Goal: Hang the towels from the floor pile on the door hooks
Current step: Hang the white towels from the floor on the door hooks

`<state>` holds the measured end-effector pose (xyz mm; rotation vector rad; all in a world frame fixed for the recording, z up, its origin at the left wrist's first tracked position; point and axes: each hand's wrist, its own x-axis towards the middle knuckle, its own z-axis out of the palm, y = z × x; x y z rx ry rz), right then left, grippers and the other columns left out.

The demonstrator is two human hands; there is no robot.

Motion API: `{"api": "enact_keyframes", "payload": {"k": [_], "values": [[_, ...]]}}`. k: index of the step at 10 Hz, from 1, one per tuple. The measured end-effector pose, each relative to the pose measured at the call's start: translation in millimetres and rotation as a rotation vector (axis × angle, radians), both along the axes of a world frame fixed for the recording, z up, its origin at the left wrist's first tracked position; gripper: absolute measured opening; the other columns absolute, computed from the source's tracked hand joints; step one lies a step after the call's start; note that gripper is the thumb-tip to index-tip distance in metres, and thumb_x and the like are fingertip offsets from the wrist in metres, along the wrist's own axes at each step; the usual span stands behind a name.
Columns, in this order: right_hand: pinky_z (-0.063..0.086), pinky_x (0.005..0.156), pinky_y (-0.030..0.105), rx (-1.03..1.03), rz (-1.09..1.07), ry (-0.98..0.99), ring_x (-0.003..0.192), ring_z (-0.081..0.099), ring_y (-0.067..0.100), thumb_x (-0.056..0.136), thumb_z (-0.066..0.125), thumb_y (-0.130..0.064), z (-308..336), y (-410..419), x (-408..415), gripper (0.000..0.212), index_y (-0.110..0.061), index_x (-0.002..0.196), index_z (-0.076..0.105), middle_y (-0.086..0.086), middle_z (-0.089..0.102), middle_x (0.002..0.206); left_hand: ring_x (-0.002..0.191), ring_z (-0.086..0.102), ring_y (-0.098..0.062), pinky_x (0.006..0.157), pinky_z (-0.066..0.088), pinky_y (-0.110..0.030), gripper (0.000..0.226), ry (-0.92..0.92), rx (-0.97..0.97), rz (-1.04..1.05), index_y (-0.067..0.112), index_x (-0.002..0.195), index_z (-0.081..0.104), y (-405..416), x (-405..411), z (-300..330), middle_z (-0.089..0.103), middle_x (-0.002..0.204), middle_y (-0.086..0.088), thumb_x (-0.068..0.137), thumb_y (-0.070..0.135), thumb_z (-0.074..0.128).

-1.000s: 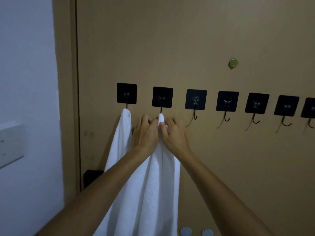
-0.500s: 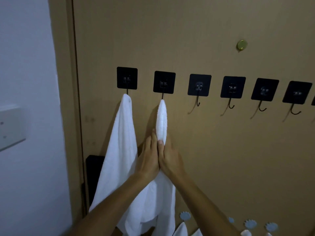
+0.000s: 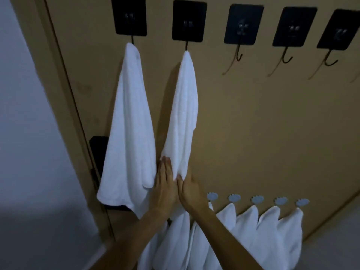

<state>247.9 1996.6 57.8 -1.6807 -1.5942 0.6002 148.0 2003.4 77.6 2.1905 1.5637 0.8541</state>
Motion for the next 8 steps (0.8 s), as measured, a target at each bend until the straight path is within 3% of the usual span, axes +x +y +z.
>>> {"api": "enact_keyframes", "payload": {"k": [1, 2, 3, 4, 5, 6, 7, 8], "values": [[0.047, 0.046, 0.021, -0.062, -0.043, -0.333, 0.047, 0.057, 0.014, 0.102, 0.017, -0.030, -11, -22, 5, 0.058, -0.009, 0.082, 0.067, 0.004, 0.063, 0.063, 0.128, 0.047, -0.040, 0.094, 0.042, -0.057, 0.064, 0.106, 0.018, 0.097, 0.007, 0.144, 0.023, -3, 7, -41, 0.039, 0.147, -0.020, 0.090, 0.034, 0.042], [0.045, 0.046, 0.023, -0.089, -0.092, -0.623, 0.051, 0.061, 0.017, 0.097, 0.016, -0.030, -32, -40, 16, 0.056, -0.009, 0.086, 0.067, 0.004, 0.065, 0.067, 0.103, 0.068, -0.029, 0.079, 0.057, -0.038, 0.060, 0.307, -0.331, 0.084, 0.002, 0.125, 0.055, -10, 6, -55, 0.063, 0.122, -0.017, 0.079, 0.040, 0.056], [0.047, 0.089, 0.041, -0.180, -0.015, -0.642, 0.107, 0.058, 0.034, 0.095, 0.029, -0.027, -31, -73, 36, 0.043, -0.003, 0.126, 0.048, 0.017, 0.058, 0.118, 0.098, 0.065, -0.041, 0.086, 0.053, -0.051, 0.058, 0.587, -0.294, -0.031, -0.004, 0.108, 0.066, -13, 13, -111, 0.065, 0.107, -0.025, 0.086, 0.029, 0.023], [0.038, 0.098, 0.044, -0.269, -0.078, -0.669, 0.125, 0.043, 0.033, 0.099, 0.026, -0.035, -30, -118, 72, 0.050, -0.007, 0.140, 0.034, 0.014, 0.044, 0.138, 0.096, 0.060, -0.043, 0.086, 0.047, -0.057, 0.058, 0.740, -0.291, -0.115, -0.002, 0.102, 0.067, -44, 39, -118, 0.063, 0.101, -0.027, 0.087, 0.031, 0.022], [0.031, 0.105, 0.044, -0.323, -0.178, -0.652, 0.135, 0.033, 0.031, 0.088, 0.015, -0.046, -32, -175, 115, 0.067, -0.012, 0.143, 0.032, 0.013, 0.033, 0.149, 0.120, 0.053, -0.038, 0.097, 0.043, -0.054, 0.053, 0.616, -0.207, -0.195, 0.002, 0.130, 0.053, -117, 84, -64, 0.053, 0.131, -0.023, 0.089, 0.037, 0.053], [0.025, 0.112, 0.045, -0.400, -0.297, -0.590, 0.142, 0.026, 0.029, 0.089, 0.013, -0.049, -35, -247, 161, 0.068, -0.015, 0.145, 0.032, 0.012, 0.025, 0.155, 0.145, 0.018, -0.027, 0.117, 0.015, -0.047, 0.057, 0.643, -0.244, -0.323, 0.016, 0.150, 0.015, -175, 141, -55, 0.015, 0.158, -0.009, 0.100, 0.043, 0.025], [0.038, 0.104, 0.047, -0.404, -0.457, -0.591, 0.132, 0.043, 0.031, 0.081, 0.006, -0.053, -41, -327, 208, 0.077, -0.017, 0.134, 0.049, 0.014, 0.040, 0.147, 0.147, 0.011, -0.025, 0.119, 0.008, -0.046, 0.058, 0.670, -0.250, -0.473, 0.021, 0.151, 0.010, -239, 194, -54, 0.008, 0.160, -0.004, 0.100, 0.047, 0.022], [0.024, 0.111, 0.043, -0.597, -0.548, -0.522, 0.140, 0.025, 0.027, 0.093, 0.015, -0.047, -58, -426, 246, 0.061, -0.018, 0.144, 0.033, 0.010, 0.023, 0.154, 0.143, 0.022, -0.025, 0.115, 0.018, -0.046, 0.053, 0.689, -0.156, -0.640, 0.019, 0.148, 0.021, -304, 241, -62, 0.021, 0.156, -0.007, 0.100, 0.041, 0.028]]}}
